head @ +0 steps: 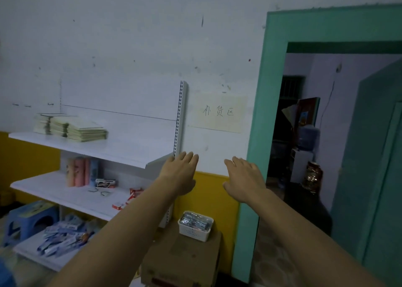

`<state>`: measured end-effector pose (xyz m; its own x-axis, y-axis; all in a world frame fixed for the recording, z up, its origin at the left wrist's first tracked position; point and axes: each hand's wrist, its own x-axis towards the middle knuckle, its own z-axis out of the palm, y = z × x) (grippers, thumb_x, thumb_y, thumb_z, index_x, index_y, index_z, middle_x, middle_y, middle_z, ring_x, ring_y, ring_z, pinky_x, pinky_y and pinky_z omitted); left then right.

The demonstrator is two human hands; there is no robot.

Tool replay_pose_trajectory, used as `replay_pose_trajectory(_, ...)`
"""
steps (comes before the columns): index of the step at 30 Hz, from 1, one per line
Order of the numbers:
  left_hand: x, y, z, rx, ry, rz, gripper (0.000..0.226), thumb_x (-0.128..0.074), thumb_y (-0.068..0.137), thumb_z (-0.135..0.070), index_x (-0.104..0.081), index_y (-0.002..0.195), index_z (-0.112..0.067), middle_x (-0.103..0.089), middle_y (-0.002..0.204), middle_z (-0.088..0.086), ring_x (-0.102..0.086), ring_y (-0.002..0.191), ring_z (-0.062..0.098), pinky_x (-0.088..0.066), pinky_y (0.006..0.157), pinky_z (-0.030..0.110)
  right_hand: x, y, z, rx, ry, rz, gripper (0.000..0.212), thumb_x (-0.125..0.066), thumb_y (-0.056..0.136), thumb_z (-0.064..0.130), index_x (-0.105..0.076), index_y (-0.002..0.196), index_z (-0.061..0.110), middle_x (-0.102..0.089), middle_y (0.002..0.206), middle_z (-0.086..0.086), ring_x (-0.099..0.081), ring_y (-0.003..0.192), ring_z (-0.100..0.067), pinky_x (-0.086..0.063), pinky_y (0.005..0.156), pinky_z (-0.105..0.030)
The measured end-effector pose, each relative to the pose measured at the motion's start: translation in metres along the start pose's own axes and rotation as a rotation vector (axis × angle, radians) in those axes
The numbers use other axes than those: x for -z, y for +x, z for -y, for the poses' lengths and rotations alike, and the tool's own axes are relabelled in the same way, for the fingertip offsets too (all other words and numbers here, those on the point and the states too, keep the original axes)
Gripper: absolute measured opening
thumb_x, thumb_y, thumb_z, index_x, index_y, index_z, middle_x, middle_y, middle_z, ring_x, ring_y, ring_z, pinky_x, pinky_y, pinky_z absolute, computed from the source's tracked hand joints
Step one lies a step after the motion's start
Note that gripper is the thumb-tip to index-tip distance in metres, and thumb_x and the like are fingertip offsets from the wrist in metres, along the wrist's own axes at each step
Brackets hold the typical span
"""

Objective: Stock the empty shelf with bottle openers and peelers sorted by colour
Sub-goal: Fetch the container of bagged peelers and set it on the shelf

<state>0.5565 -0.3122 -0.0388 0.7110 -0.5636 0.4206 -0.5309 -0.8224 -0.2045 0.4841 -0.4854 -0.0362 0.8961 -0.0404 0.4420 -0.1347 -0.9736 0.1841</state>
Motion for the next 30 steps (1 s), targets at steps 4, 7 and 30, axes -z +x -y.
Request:
replay_pose_trajectory(4, -0.045, 0.044, 0.021, -0.031, -0.017, 0.053, 0.074, -0.050, 0.093, -0.036, -0.007, 0.150, -0.014, -0.013, 0.157, 0.007, -0.012, 0.144, 0.024, -0.021, 0.115, 0.043, -0.039, 0.049, -0.001, -0.031, -0.006, 0.075, 0.060, -0.049, 0.093, 0.037, -0.029, 0.144, 0.015, -0.034, 0.148, -0.011, -0.033, 0.135, -0.028, -0.026, 0.109, -0.042)
replay_pose_trajectory(7, -0.079, 0.074, 0.036, -0.038, -0.028, 0.075, 0.075, -0.049, 0.093, -0.038, -0.006, 0.150, -0.014, -0.014, 0.157, 0.007, -0.014, 0.144, 0.024, -0.021, 0.115, 0.043, -0.068, 0.088, -0.001, -0.032, 0.003, 0.103, 0.057, -0.049, 0.092, 0.034, -0.032, 0.143, 0.015, -0.038, 0.144, -0.010, -0.036, 0.131, -0.028, -0.028, 0.107, -0.041)
replay_pose_trajectory(30, -0.434, 0.317, 0.124, -0.012, -0.123, 0.499, 0.078, -0.048, 0.093, -0.043, -0.003, 0.150, -0.014, -0.009, 0.158, 0.006, -0.011, 0.145, 0.023, -0.019, 0.114, 0.044, -0.445, 0.332, -0.038, -0.121, 0.196, 0.493, 0.055, -0.053, 0.091, 0.044, -0.039, 0.135, 0.014, -0.049, 0.132, -0.009, -0.047, 0.119, -0.028, -0.038, 0.096, -0.039)
